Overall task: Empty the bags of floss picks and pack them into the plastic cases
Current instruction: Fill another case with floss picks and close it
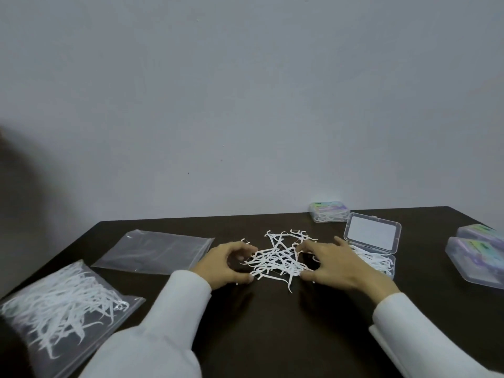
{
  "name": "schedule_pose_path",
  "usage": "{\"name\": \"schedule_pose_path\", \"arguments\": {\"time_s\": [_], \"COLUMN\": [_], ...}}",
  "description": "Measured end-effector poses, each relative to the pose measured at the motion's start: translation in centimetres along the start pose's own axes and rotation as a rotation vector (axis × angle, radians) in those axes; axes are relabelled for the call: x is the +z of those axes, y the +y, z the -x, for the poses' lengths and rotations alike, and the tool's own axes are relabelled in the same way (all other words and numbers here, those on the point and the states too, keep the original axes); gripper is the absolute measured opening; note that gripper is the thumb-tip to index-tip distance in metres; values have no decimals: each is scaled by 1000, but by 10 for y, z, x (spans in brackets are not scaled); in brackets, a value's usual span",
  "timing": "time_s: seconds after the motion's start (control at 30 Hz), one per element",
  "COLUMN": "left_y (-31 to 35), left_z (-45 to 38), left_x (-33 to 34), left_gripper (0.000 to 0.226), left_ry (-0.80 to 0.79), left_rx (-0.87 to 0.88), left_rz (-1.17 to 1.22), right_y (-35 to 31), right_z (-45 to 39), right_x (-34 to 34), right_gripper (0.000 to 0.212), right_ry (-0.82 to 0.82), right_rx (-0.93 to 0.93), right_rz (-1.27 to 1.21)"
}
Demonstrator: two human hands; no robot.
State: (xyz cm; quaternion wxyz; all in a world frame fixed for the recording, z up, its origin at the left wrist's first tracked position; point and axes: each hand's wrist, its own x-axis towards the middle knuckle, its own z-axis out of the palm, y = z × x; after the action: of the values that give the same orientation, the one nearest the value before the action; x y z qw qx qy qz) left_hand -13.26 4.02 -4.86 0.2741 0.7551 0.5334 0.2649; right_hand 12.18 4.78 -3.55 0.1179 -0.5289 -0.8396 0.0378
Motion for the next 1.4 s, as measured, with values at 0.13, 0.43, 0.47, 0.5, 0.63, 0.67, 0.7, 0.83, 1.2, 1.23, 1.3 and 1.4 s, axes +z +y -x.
{"name": "schedule_pose_path", "arguments": {"time_s": [0.13,0.43,0.47,0.5,0.63,0.67,0.7,0.83,1.2,1.23,1.3,1.4], "left_y": [-5,9,9,9,13,15,17,23,26,26,26,28], "left_z": [-1,-5,-7,-9,-12,-12,-12,-8,-6,-6,-5,-4], "left_x": [6,23,26,28,30,30,29,28,25,25,25,24], "left_gripper": [43,72,76,77,64,59,54,40,32,31,28,23], "left_ry": [24,68,49,38,82,95,101,125,115,121,127,127], "left_rx": [-34,6,-18,-43,-39,-17,0,55,45,46,49,63], "left_rz": [-5,-208,-228,-234,-221,-243,-268,-351,-400,-406,-402,-415], "right_y": [-6,-2,-1,0,-1,-2,-3,-2,2,1,-1,-5], "right_z": [-2,-3,-3,-3,-4,-4,-2,2,8,8,8,8], "right_x": [10,9,10,11,10,9,7,3,-4,-4,-3,0], "right_gripper": [57,60,57,52,38,36,31,23,11,11,21,38], "right_ry": [66,80,72,76,59,66,87,165,96,106,112,91], "right_rx": [-26,37,42,29,-15,-15,-15,-18,-8,-4,17,42], "right_rz": [62,59,77,87,-73,-124,-133,57,87,96,102,142]}}
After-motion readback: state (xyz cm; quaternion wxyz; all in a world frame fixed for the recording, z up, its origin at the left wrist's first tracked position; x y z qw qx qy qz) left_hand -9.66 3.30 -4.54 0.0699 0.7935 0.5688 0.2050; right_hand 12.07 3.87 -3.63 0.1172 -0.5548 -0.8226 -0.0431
